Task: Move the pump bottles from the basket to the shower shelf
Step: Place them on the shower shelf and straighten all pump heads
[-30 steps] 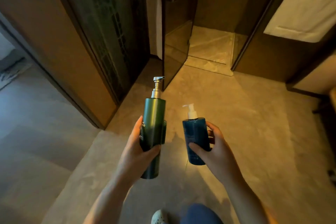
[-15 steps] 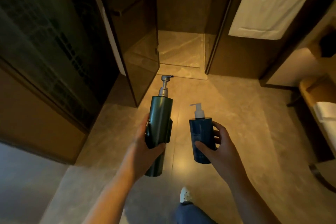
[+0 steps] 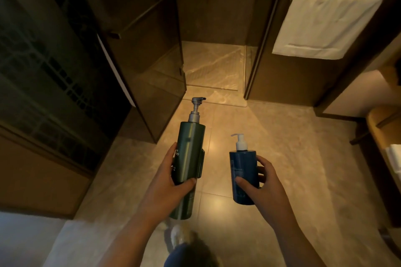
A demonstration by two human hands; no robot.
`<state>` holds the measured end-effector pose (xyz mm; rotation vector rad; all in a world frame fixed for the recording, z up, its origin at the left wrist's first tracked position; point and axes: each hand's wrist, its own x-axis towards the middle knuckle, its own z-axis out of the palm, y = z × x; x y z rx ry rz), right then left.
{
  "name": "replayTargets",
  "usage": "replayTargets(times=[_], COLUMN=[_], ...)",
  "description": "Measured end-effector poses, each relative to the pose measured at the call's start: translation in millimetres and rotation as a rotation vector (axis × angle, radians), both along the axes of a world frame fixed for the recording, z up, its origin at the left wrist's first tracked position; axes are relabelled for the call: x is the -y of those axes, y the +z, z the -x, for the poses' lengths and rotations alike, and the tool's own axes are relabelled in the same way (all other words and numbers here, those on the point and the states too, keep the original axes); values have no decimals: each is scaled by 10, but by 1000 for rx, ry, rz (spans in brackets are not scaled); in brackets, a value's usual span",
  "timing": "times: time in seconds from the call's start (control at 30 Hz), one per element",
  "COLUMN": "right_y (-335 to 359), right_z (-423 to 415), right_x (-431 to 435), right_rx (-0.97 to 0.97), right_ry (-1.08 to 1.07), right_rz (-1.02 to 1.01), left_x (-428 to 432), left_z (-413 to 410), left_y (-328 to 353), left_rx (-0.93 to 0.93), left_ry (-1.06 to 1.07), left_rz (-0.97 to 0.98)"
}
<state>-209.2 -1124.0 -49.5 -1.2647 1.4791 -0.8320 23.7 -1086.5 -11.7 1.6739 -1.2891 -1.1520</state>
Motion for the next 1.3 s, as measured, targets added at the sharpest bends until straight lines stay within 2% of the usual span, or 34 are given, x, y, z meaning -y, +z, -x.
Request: replayTargets(times=[0.23,0.57,0.73,0.97,1.3], right_y=[-60,274,262,171,404], right_z=[-218,-813,-999,-944,-366], right_x=[865,2612,3194,3985,5729], right_rx=[-38,-106,-63,-80,-50], right_ry=[17,19,-11,14,46], right_rz=[3,112,123,89,147], left_x=[904,2645,3291,4136,5758], left_z=[-169,-652,-719,-674,-189], left_y=[-139,-95,-129,-170,41], left_rx=[-10,-94,-87,-66,-31], left_ry=[22,7,-18,-21,17], left_rz=[32,62,51,22,69])
